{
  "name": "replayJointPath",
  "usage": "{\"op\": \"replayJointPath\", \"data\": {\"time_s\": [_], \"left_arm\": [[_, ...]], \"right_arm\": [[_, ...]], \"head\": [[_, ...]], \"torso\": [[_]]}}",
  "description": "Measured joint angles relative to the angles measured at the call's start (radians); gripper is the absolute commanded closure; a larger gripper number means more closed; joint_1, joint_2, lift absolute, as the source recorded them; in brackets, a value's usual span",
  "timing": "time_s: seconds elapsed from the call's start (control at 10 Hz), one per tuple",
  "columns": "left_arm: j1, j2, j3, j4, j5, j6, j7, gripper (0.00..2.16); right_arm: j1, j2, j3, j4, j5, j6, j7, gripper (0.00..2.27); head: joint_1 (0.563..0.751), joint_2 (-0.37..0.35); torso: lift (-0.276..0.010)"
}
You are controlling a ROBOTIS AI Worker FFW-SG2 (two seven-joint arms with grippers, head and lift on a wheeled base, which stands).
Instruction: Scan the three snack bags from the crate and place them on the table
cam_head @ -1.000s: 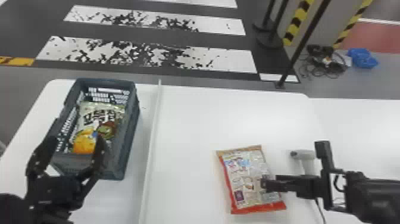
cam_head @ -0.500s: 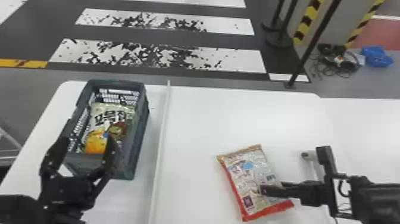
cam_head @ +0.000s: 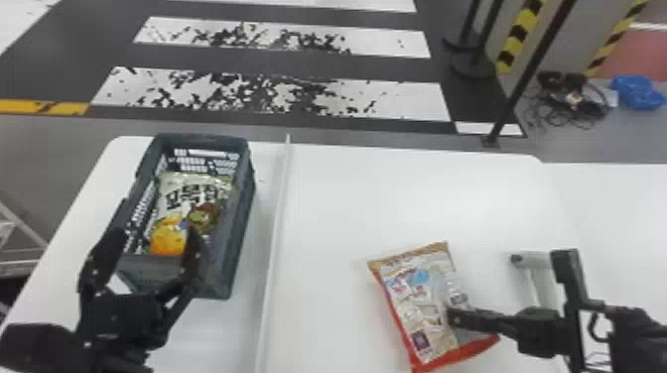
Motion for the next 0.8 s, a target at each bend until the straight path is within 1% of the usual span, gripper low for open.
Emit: {"op": "replayJointPath", "data": {"time_s": [0.2,0.3,0.4,0.5,0.6,0.7,0.8], "left_arm": [[-0.006,-0.001,-0.001,0.002,0.000,0.003,0.001,0.08],[-0.009,-0.001,-0.002,0.004,0.000,0.006,0.001,0.08],[-0.010,0.000,-0.003,0.004,-0.002,0.006,0.001,0.08],[-0.011,0.003,0.000,0.006,-0.003,0.008,0.001,0.08],[-0.011,0.005,0.006,0.008,-0.003,0.011,0.001,0.08],[-0.011,0.007,0.011,0.008,-0.002,0.012,0.001,0.08],[-0.011,0.009,0.013,0.008,-0.002,0.012,0.001,0.08]], "right_arm": [[0.033,0.004,-0.090,-0.126,-0.091,0.087,0.001,2.13],[0.029,0.008,-0.151,-0.157,-0.159,0.109,-0.004,2.13],[0.005,0.017,-0.216,-0.165,-0.217,0.126,-0.029,2.13],[-0.029,0.026,-0.273,-0.150,-0.249,0.130,-0.087,2.13],[-0.085,0.028,-0.319,-0.094,-0.258,0.125,-0.147,2.13],[-0.148,0.026,-0.361,-0.013,-0.271,0.120,-0.206,2.13],[-0.189,0.020,-0.394,0.058,-0.291,0.098,-0.269,2.13]], "head": [[0.695,-0.054],[0.695,-0.060],[0.695,-0.084],[0.695,-0.122],[0.695,-0.168],[0.695,-0.192],[0.695,-0.241]], "torso": [[-0.037],[-0.037],[-0.037],[-0.037],[-0.037],[-0.037],[-0.037]]}}
